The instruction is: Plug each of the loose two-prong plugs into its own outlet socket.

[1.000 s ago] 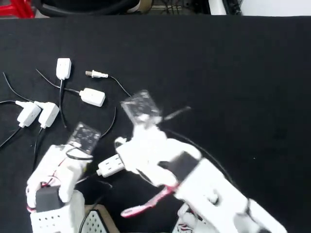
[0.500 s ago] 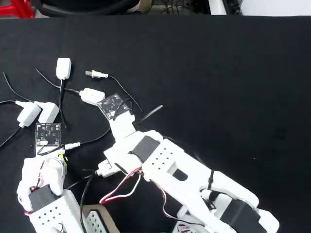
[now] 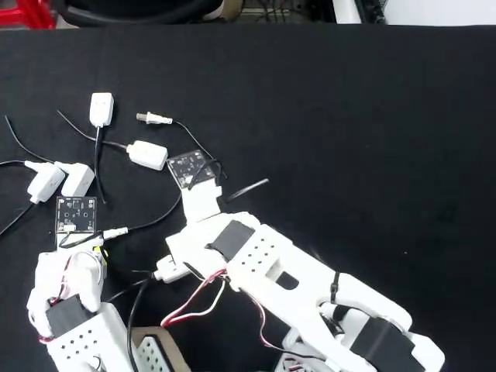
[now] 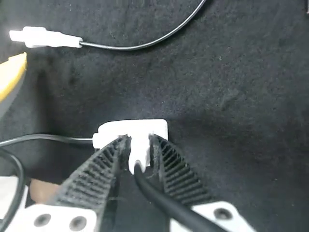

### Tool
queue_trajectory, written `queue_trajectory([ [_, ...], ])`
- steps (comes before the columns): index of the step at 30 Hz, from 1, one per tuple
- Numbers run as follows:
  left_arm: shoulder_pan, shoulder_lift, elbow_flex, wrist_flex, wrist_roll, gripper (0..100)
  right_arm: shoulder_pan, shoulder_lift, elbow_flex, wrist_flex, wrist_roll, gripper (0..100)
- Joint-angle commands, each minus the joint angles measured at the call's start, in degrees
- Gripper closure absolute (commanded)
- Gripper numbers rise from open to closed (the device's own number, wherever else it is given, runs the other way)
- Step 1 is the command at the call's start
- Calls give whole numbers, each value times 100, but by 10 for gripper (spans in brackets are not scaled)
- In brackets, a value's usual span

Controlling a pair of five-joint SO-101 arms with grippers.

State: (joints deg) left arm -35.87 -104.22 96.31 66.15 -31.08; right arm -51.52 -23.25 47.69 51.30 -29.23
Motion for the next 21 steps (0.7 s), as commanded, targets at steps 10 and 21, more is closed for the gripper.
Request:
queue_trajectory([
  [10, -31, -26, 101, -123, 53, 798, 211, 13, 382, -35, -70, 986],
  [21, -31, -26, 101, -123, 53, 798, -123, 884, 646, -958, 88, 986],
])
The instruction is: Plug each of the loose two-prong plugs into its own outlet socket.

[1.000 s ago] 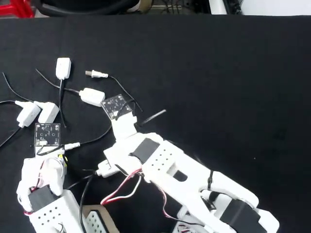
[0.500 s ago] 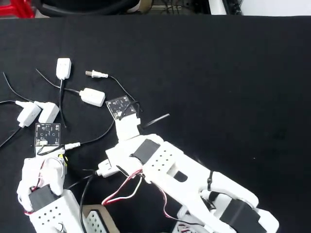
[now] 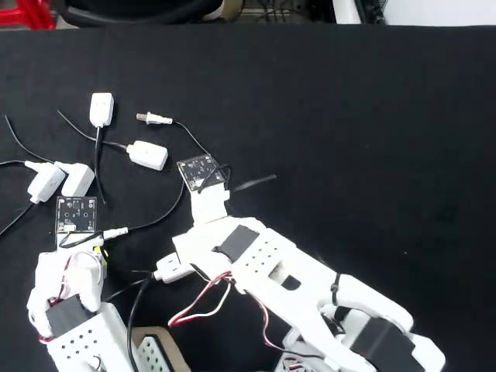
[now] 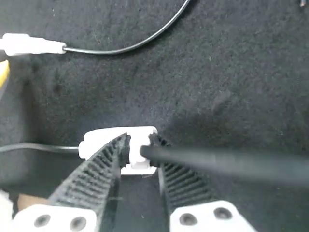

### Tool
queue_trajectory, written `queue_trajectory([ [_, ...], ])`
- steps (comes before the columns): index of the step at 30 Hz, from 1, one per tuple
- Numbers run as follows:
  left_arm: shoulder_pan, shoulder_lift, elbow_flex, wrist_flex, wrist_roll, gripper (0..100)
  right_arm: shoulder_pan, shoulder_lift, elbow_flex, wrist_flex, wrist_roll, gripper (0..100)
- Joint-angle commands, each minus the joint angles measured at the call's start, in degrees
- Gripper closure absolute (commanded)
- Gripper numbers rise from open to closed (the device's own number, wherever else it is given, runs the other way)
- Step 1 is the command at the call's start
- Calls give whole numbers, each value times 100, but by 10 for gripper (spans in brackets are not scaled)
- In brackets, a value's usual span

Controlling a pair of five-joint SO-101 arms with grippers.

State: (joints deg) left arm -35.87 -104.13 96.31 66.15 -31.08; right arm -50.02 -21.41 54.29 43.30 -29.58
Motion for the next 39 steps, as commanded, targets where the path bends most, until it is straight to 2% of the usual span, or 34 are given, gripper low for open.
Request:
queue_trajectory([
  [1, -31, -35, 101, -123, 53, 798, -290, 936, -136, -141, 176, 986],
  [4, -31, -35, 101, -123, 44, 798, -211, 1446, -549, 114, 255, 986],
  [9, -31, -35, 101, -123, 44, 798, -141, 1499, -927, 826, 651, 986],
  [18, -31, -35, 101, -123, 35, 798, -149, 1525, -901, 1020, 905, 986],
  [27, -31, -35, 101, -123, -185, 798, -536, 1508, -338, 255, 932, 986],
  [30, -22, -35, 101, -123, -185, 798, -545, 1508, -356, 229, 1257, 982],
  [32, -22, -35, 101, -123, -185, 798, -466, 1473, -453, 264, 1213, 948],
  [36, 251, -26, 101, -114, -176, 798, -185, 1007, -514, 598, 1116, 796],
  [39, 365, -26, 101, -114, -193, 798, -141, 365, -514, 1055, 1125, 720],
])
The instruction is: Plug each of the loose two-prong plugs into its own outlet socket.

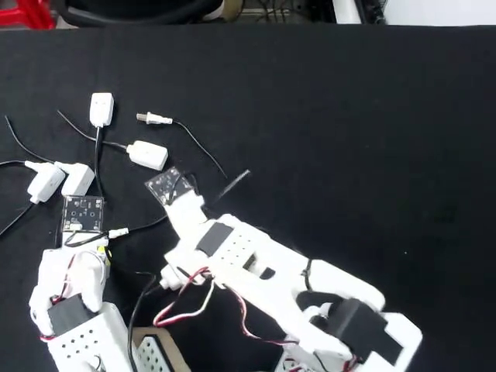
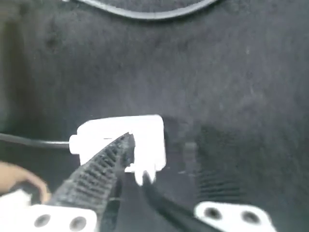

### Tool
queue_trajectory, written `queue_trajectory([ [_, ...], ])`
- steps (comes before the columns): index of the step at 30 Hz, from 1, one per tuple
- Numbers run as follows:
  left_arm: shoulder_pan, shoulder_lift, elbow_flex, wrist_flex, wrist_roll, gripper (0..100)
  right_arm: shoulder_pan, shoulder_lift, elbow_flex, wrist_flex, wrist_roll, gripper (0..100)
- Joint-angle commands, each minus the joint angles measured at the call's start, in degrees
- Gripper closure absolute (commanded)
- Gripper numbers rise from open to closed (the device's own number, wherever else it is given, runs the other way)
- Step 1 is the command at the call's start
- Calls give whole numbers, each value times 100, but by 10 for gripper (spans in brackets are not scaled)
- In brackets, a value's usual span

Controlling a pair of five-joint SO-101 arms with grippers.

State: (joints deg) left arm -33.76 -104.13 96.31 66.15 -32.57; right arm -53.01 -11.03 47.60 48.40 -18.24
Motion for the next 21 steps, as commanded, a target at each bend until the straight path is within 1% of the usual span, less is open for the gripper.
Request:
queue_trajectory([
  [1, 198, -26, 101, -114, -44, 798, 132, -919, 154, 730, -9, 712],
  [6, 453, -26, 31, -88, -149, 798, 158, -2308, 154, 1591, 35, 712],
  [9, 760, -26, -259, 308, -519, 798, 132, -3064, 145, 2286, 501, 712],
  [11, 1086, -26, -532, 633, -536, 798, 237, -3477, 22, 2787, 782, 712],
  [15, 2018, -26, -1130, 1081, -527, 797, 914, -3890, -611, 3859, 1240, 719],
  [16, 2299, -18, -1209, 1108, -448, 795, 1116, -3899, -813, 4088, 1354, 736],
  [18, 2870, -9, -1156, 967, -237, 794, 1521, -3881, -1138, 4360, 1732, 807],
  [21, 3398, 88, -1077, 809, -79, 793, 2268, -3864, -1314, 4273, 2321, 972],
])
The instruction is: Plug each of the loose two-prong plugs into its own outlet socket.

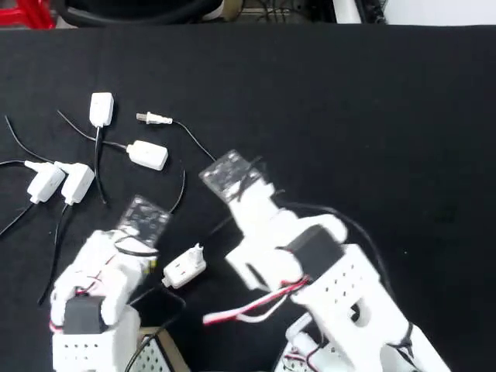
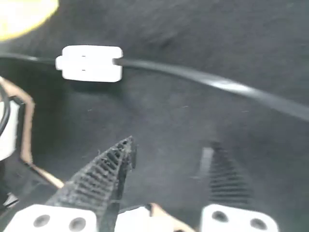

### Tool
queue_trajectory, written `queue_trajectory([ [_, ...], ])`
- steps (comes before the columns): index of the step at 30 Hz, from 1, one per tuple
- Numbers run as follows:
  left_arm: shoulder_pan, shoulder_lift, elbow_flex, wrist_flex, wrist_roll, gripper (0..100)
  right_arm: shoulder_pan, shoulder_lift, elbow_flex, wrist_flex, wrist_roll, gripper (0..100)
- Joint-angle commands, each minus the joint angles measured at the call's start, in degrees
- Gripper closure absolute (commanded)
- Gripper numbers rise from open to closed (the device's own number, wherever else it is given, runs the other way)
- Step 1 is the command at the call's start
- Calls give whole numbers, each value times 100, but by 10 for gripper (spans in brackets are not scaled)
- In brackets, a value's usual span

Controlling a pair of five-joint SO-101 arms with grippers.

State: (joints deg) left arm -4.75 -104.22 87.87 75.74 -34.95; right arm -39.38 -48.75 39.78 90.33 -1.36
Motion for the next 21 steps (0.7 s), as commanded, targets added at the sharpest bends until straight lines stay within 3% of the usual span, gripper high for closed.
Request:
queue_trajectory([
  [1, 637, 193, -215, -158, 176, 791, 1152, -92, -541, 9, 659, 991],
  [3, 910, 510, -189, -264, 185, 766, 1653, -92, -514, -105, 598, 958],
  [6, 1305, 1248, -207, -571, 185, 744, 2101, -92, -409, -492, 598, 989],
  [12, 1886, 3288, -602, -1415, 185, 744, 2163, 189, 356, -1591, 589, 986],
  [21, 2264, 6576, -1930, -1881, 457, 744, 2163, 901, 286, -1776, 589, 986],
])
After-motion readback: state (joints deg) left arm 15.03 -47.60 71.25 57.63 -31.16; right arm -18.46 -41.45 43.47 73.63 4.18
